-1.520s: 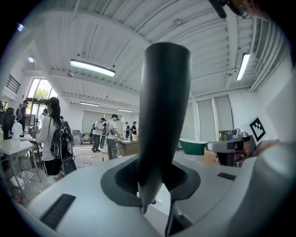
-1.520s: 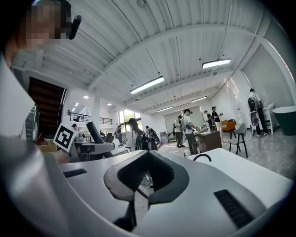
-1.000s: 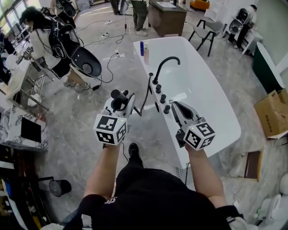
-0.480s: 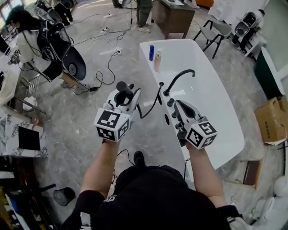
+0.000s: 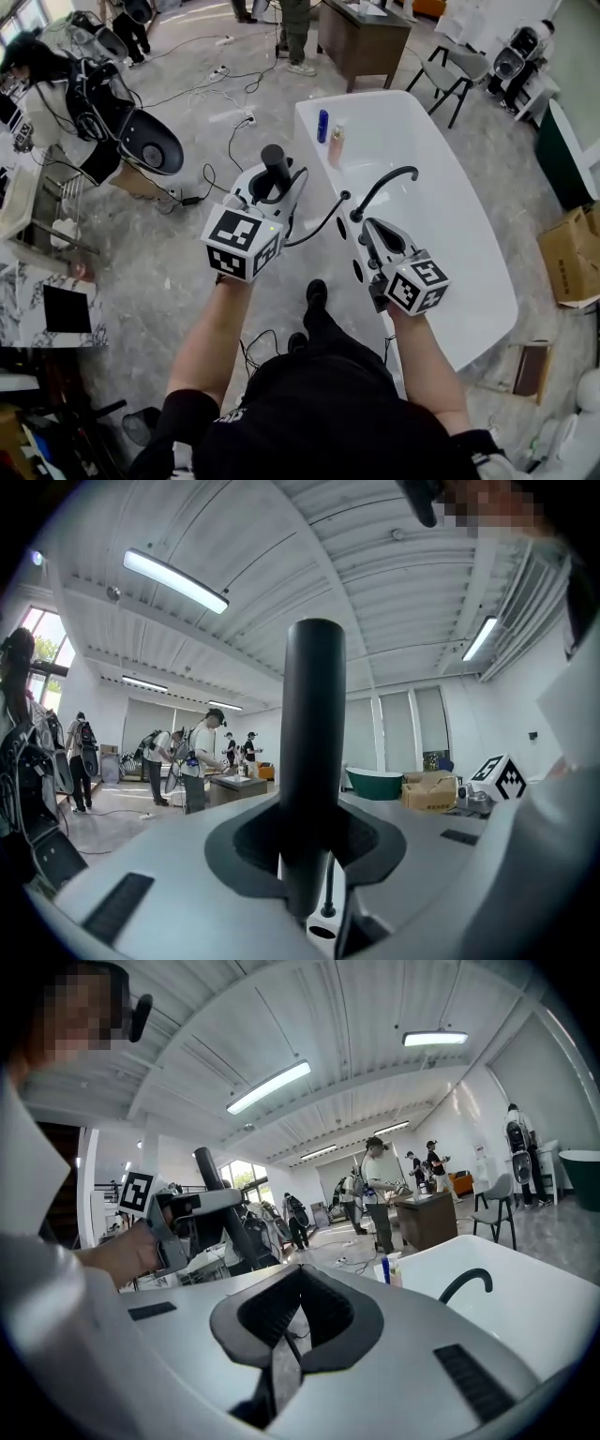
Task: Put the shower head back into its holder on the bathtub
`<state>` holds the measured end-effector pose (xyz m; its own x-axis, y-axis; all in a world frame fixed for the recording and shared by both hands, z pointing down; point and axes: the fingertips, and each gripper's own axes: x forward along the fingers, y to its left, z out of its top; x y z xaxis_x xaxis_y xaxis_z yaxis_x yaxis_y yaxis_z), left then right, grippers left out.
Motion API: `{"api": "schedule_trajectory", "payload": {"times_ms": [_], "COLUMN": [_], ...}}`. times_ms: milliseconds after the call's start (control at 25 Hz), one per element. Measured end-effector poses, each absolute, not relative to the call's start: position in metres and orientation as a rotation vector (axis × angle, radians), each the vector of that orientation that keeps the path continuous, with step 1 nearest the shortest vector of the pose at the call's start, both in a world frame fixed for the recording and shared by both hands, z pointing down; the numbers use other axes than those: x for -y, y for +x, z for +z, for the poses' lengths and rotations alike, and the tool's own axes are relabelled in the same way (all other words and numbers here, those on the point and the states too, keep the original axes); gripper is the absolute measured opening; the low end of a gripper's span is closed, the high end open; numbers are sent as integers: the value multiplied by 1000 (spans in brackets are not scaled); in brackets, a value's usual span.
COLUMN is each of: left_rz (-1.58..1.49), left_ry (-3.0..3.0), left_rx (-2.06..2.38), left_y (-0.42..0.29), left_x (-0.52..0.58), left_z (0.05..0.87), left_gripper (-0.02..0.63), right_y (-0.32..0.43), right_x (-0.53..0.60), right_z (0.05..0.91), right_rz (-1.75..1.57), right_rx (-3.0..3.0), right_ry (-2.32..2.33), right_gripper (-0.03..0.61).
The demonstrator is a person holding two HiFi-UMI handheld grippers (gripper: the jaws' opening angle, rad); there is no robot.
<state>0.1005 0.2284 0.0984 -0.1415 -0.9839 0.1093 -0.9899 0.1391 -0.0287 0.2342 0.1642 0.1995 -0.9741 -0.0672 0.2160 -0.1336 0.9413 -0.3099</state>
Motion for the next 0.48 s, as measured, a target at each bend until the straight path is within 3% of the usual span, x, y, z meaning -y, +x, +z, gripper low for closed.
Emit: {"api": "schedule_trajectory", "payload": {"times_ms": [480], "left_rz": [178], "left_ry": [1970], "left_rx": [2218], "left_y": [-13], "left_x": [-90], "left_z": [162], "left_gripper": [118], "right_y": [109], "right_x": [-32], "right_z": [241], "right_rz": [522], "right_rx": [2859], "right_ry": [177], "right_gripper": [14]}}
